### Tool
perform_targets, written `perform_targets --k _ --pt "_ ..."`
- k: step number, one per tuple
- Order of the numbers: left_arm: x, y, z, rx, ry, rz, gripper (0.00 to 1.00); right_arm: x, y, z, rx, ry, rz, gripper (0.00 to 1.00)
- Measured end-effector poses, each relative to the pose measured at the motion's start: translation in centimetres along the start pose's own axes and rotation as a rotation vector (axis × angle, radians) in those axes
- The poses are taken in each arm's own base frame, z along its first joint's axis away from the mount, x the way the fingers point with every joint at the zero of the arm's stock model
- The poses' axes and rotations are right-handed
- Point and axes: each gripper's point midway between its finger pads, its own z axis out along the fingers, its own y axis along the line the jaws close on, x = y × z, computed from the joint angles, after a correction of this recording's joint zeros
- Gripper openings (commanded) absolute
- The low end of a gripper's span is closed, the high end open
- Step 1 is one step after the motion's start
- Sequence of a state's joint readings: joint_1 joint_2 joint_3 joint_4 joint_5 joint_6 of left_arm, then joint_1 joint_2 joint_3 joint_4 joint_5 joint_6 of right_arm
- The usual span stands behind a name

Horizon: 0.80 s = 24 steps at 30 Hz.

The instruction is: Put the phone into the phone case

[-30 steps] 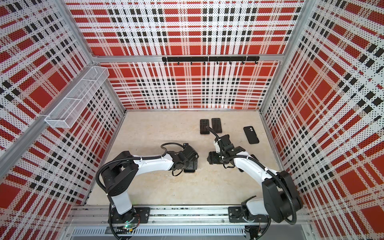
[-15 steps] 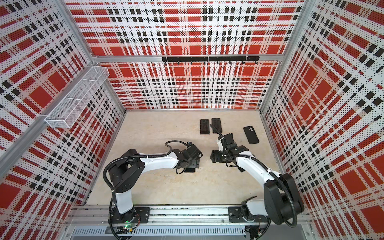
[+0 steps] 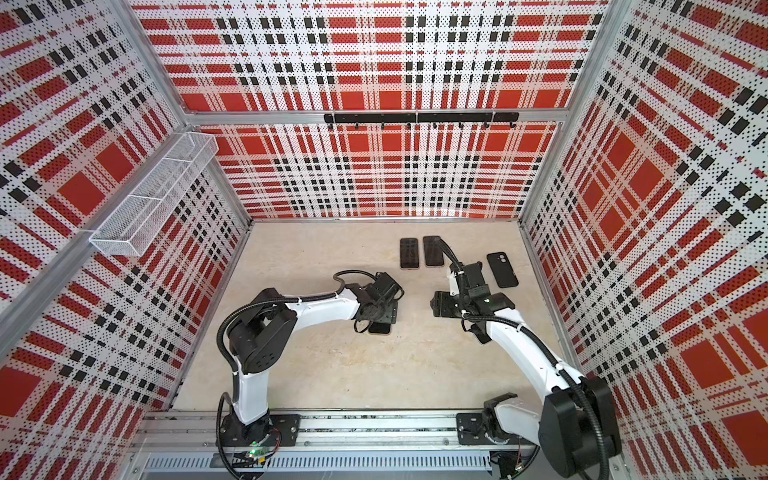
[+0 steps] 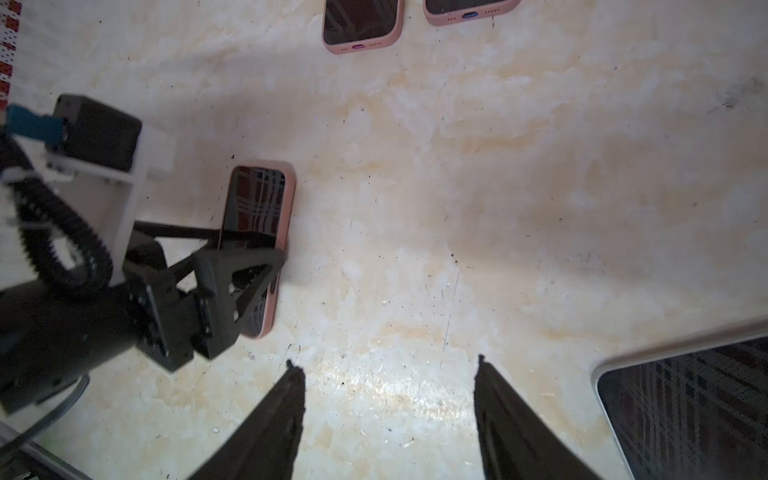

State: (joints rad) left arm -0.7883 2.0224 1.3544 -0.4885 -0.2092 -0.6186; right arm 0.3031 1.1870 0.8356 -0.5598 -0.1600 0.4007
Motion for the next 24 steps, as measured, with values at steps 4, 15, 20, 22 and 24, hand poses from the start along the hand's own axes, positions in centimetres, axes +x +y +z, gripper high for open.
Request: perform_targets --k 4,15,20,22,24 --pt "-5.1 1.2 1.5 0.0 -0.048 -0.027 0.68 0.0 0.0 -0.3 -0.004 -0.01 -0.001 0.67" --pt "-17.3 2.3 6.6 0.044 -0.189 -0.064 0.72 1.7 -0.7 -0.2 0.007 0.019 0.001 0.67" --pt "-19.2 1.8 8.1 0.061 -0.214 -0.051 0.79 1.8 -0.9 -0.2 0.014 0.022 0.002 0.67" --pt "-19.5 1.8 8.2 0.067 -0.217 -0.048 0.83 1.7 -1.1 -0.2 0.021 0.019 0.005 0.67" --pt "-19.5 1.6 8.2 0.079 -0.215 -0.043 0.88 1.6 -1.3 -0.2 0.027 0.015 0.009 0.67"
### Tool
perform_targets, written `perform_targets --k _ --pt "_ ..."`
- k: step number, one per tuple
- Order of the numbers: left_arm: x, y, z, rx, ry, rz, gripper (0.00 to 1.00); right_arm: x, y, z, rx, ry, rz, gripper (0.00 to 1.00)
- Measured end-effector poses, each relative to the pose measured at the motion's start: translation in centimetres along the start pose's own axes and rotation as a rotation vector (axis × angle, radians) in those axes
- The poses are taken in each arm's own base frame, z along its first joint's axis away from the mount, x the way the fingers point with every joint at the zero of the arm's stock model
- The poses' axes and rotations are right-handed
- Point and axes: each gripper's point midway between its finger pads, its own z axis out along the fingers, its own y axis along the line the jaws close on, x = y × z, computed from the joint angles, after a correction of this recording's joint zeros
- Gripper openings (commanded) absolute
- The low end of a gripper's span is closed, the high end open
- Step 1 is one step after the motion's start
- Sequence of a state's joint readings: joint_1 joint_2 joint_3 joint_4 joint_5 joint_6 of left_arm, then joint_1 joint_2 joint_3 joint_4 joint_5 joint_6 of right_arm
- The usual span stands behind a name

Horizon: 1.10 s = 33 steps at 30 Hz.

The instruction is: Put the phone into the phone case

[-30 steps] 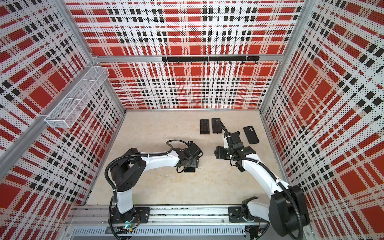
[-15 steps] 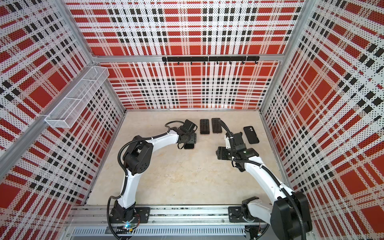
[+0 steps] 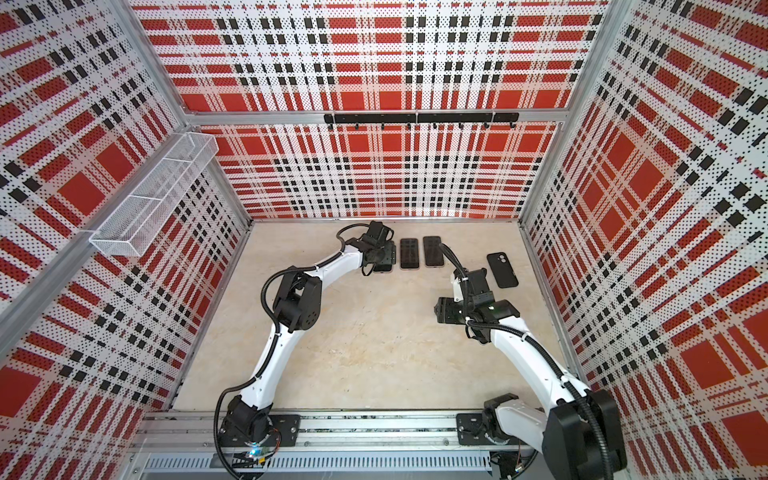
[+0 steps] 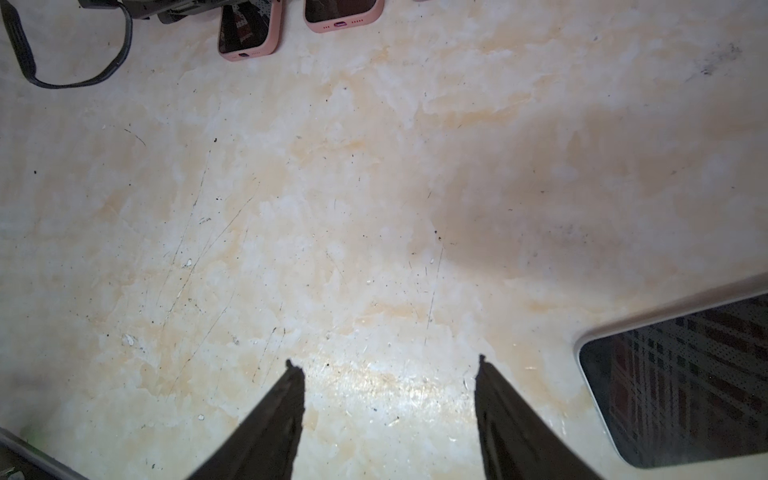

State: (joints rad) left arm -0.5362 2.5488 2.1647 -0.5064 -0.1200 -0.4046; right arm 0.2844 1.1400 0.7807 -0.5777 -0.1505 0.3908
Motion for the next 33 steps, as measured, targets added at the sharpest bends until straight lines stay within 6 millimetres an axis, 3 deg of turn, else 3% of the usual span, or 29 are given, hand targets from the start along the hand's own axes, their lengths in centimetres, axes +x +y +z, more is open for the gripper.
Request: perform_targets --k 5,11,13,15,21,23,25,29,31,33 --pt "-0.2 -0.5 0.1 0.043 -0.017 -0.013 0.95 -1.8 -2.0 0.2 0.065 -0.019 0.038 0.65" --pt "-0.2 -0.2 -1.5 0.054 -0.02 -0.021 0.97 -8.8 -7.9 0.8 0.226 -0.065 0.078 0.57" --pt "-0.3 0.2 -3.3 0.045 -0.025 -0.016 0.97 -10.8 -10.5 1.6 0.28 -0.054 0.082 0.55" --pt "-0.4 0.7 -6.5 0.044 -0.046 -0.014 0.97 -12.2 -13.2 3.0 0.328 -0.019 0.077 0.53" --pt "-0.6 1.5 -17.8 0.109 -0.189 -0.023 0.97 -13.0 -18.5 7.9 0.399 0.111 0.034 0.48" --pt "1.0 1.6 -20.4 0.135 -0.216 -0.023 0.98 -13.0 -19.9 9.2 0.413 0.145 0.024 0.48" --pt "3.5 2.1 -21.7 0.151 -0.209 -0.021 0.97 -13.0 -20.7 10.2 0.418 0.165 0.015 0.47" --pt "9.5 3.5 -21.9 0.147 -0.126 -0.029 0.97 -13.1 -22.0 11.3 0.44 0.188 -0.001 0.47" --pt "11.5 4.2 -22.0 0.138 -0.099 -0.041 0.97 -13.2 -22.5 11.4 0.451 0.192 -0.007 0.47" --pt "12.2 4.6 -22.6 0.139 -0.096 -0.057 0.97 -13.3 -22.9 11.4 0.462 0.192 -0.011 0.47"
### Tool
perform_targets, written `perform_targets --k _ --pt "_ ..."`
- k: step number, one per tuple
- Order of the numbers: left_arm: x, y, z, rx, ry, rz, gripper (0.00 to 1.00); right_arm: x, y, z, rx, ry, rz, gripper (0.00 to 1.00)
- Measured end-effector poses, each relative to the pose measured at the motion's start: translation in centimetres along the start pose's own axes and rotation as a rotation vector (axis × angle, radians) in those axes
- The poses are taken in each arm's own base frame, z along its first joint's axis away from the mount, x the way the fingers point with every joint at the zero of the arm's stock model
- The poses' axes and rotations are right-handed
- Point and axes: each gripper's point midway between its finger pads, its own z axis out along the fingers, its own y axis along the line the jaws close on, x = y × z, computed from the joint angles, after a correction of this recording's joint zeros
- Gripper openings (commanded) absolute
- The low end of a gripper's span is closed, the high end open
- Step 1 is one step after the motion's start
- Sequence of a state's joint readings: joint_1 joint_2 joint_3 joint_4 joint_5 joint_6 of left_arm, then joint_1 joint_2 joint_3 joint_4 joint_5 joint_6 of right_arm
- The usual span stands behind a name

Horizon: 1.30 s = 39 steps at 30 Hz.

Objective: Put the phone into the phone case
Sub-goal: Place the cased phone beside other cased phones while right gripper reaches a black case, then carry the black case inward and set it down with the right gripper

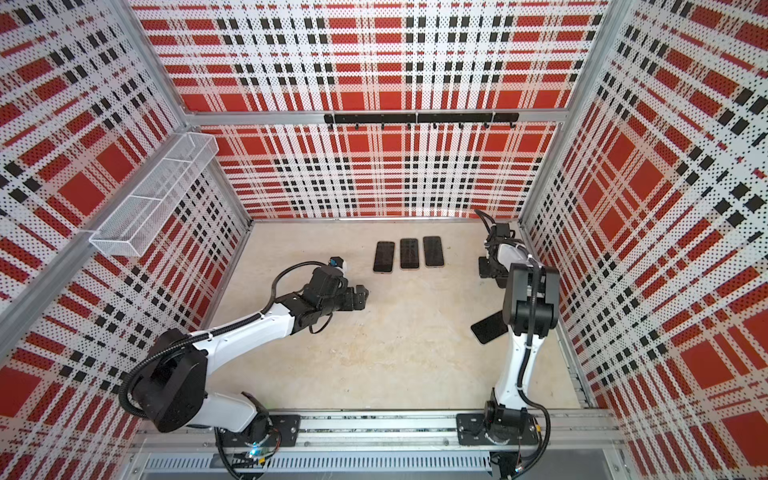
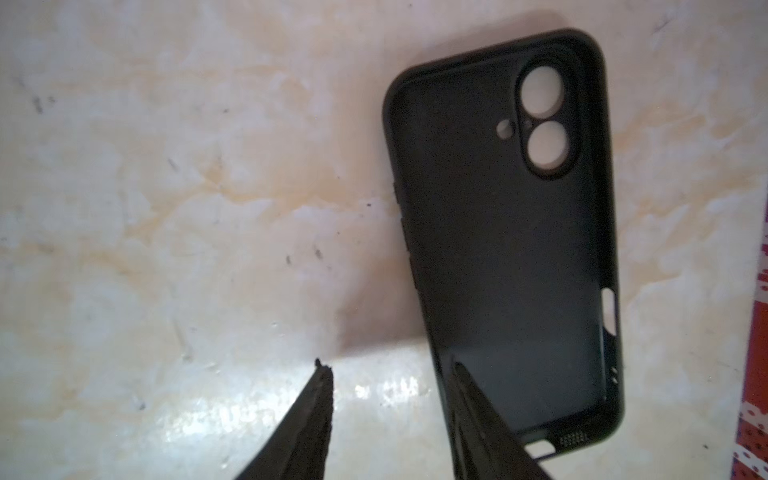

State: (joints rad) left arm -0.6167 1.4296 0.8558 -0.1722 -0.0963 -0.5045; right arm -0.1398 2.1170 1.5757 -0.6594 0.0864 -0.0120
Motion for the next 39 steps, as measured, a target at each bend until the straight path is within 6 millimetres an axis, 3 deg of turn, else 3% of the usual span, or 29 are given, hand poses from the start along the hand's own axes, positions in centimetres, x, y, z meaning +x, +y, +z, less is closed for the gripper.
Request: perform_targets --k 7,15,17,21,25,28,32,35,39 --pt "-1.4 -0.4 -1.5 0.029 -0.063 -0.046 0.97 -0.8 -1.1 1.4 -0.027 0.0 0.006 0.43" --pt "-1.1 0.0 -0.8 0.014 -0.047 -0.058 0.97 -0.9 -1.5 1.7 -0.062 -0.008 -0.009 0.07" --pt "-0.9 0.1 -0.5 0.009 -0.038 -0.06 0.97 -0.9 -1.4 1.5 -0.069 -0.013 -0.013 0.02" --pt "-1.3 -0.1 -0.3 0.009 -0.038 -0.06 0.97 -0.2 -1.1 0.6 -0.083 -0.008 -0.021 0.0" --pt "-1.9 -0.5 -0.5 0.019 -0.053 -0.062 0.98 0.5 0.1 -2.6 -0.097 -0.04 -0.057 0.0" --pt "-2.0 -0.4 -0.5 0.02 -0.053 -0.064 0.98 0.2 2.5 -6.7 -0.114 -0.117 -0.125 0.0" --pt "-2.1 -0.2 -0.5 0.026 -0.049 -0.078 0.97 1.0 8.9 -12.0 -0.202 -0.221 -0.278 0.0" --pt "-2.6 1.1 -0.8 0.018 -0.056 -0.109 0.96 4.2 14.7 -13.9 -0.301 -0.236 -0.436 0.0" --pt "-3.1 4.5 -2.3 -0.011 -0.083 -0.18 0.95 9.9 21.4 -14.4 -0.422 -0.181 -0.667 0.0"
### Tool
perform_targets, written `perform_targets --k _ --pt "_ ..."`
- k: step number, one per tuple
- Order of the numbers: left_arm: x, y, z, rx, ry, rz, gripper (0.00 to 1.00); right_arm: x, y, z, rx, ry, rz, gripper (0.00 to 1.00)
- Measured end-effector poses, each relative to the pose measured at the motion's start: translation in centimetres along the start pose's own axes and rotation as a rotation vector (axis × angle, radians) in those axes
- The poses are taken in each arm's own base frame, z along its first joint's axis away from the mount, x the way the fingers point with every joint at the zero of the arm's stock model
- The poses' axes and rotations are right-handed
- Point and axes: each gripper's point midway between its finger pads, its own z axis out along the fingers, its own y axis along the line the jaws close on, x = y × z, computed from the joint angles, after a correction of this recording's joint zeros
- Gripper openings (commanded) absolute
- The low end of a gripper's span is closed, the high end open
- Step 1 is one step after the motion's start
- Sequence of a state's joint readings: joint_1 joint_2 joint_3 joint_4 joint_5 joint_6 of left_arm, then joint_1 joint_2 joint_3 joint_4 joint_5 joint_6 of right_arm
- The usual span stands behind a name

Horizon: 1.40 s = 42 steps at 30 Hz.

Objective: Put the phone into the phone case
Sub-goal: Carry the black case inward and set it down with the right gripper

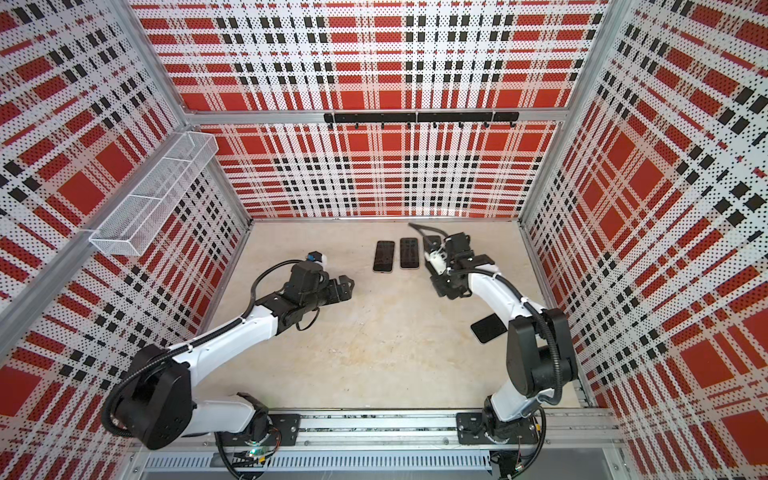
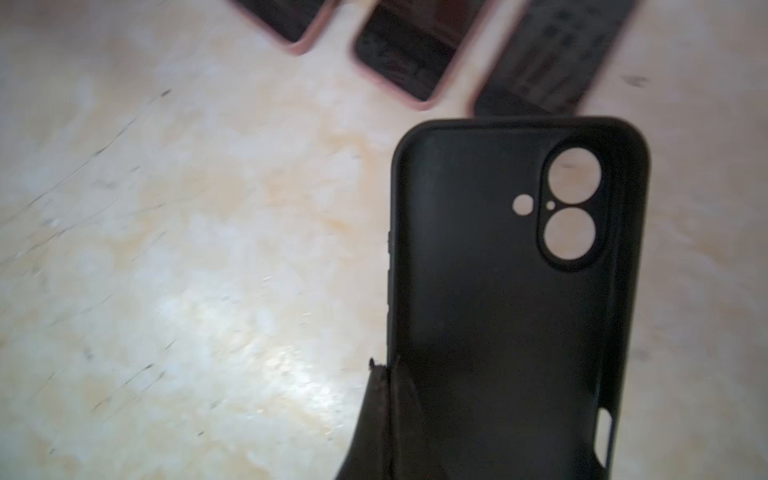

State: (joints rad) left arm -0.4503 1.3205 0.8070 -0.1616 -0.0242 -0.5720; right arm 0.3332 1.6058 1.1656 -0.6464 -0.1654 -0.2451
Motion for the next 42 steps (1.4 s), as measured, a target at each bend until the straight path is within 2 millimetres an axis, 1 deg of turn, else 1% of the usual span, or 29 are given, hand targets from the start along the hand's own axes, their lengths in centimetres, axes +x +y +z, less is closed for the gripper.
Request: perform_targets --k 1,3,5,8,10,11,14,18,19,20,21,22,24,26,29,32,33,35,37,38,39,40,41,42 --pt "-0.2 0.6 -0.3 -0.003 -0.006 -0.013 0.95 0.2 1.5 0.4 -0.028 0.012 -0.042 0.0" --pt "-0.7 2.1 -1.1 -0.012 -0.022 -0.044 0.95 0.9 5.6 1.1 -0.094 0.047 -0.184 0.0" --pt "-0.8 3.1 -1.7 -0.021 -0.027 -0.063 0.95 1.6 8.6 1.6 -0.14 0.08 -0.311 0.0" --pt "-0.4 3.6 -2.0 -0.023 -0.012 -0.073 0.95 3.1 12.4 2.8 -0.204 0.146 -0.483 0.0" --pt "-0.1 3.7 -2.1 -0.02 0.002 -0.074 0.95 4.6 13.8 3.8 -0.239 0.207 -0.556 0.0" --pt "0.0 3.7 -2.0 -0.015 0.01 -0.073 0.95 5.5 14.2 4.4 -0.25 0.247 -0.585 0.0" --pt "0.5 3.6 -1.8 -0.007 0.031 -0.064 0.95 7.2 14.3 5.6 -0.263 0.33 -0.625 0.03" --pt "1.3 3.8 -0.8 -0.01 0.073 -0.052 0.95 7.5 14.0 5.8 -0.259 0.347 -0.649 0.13" --pt "1.5 3.8 -0.6 -0.013 0.085 -0.047 0.95 7.4 14.0 5.7 -0.257 0.348 -0.652 0.2" --pt "1.6 3.9 -0.3 -0.017 0.096 -0.044 0.95 7.3 14.0 5.7 -0.255 0.348 -0.655 0.31" --pt "1.7 3.9 -0.1 -0.02 0.105 -0.041 0.95 7.3 13.9 5.7 -0.256 0.348 -0.663 0.4" --pt "1.5 3.8 0.1 -0.02 0.111 -0.037 0.95 7.4 13.9 5.6 -0.255 0.351 -0.665 0.47" --pt "1.0 3.4 0.3 -0.016 0.114 -0.027 0.95 7.4 13.8 5.5 -0.251 0.354 -0.67 0.58" --pt "0.1 2.9 0.5 -0.009 0.11 -0.014 0.96 7.1 13.6 5.1 -0.235 0.344 -0.662 0.63" --pt "-1.9 1.7 0.9 0.002 0.093 0.015 0.97 5.5 13.0 3.6 -0.174 0.286 -0.627 0.66" --pt "-4.0 0.2 1.5 0.019 0.073 0.058 0.99 3.1 11.4 1.6 -0.064 0.176 -0.545 0.7" --pt "-4.6 -0.2 1.9 0.019 0.072 0.078 0.99 2.2 10.2 0.8 -0.004 0.14 -0.494 0.7" --pt "-5.5 -1.0 2.8 0.015 0.079 0.12 1.0 0.8 6.9 -0.8 0.127 0.085 -0.347 0.72" --pt "-6.1 -1.9 4.0 0.007 0.092 0.168 0.99 0.1 2.9 -2.6 0.257 0.035 -0.161 0.74" --pt "-6.3 -2.2 4.4 0.002 0.102 0.188 0.98 0.1 1.3 -3.4 0.309 0.014 -0.073 0.73" --pt "-6.4 -2.4 4.9 -0.006 0.114 0.212 0.98 0.5 -0.5 -4.6 0.373 -0.009 0.023 0.79" --pt "-6.4 -2.5 5.4 -0.017 0.128 0.237 0.98 1.2 -2.3 -5.9 0.438 -0.03 0.126 0.89" --pt "-6.5 -2.6 5.6 -0.024 0.136 0.254 0.98 2.0 -3.7 -7.1 0.493 -0.046 0.209 0.98" --pt "-6.6 -2.5 5.9 -0.038 0.145 0.277 0.98 3.0 -4.8 -8.4 0.541 -0.06 0.305 1.0"
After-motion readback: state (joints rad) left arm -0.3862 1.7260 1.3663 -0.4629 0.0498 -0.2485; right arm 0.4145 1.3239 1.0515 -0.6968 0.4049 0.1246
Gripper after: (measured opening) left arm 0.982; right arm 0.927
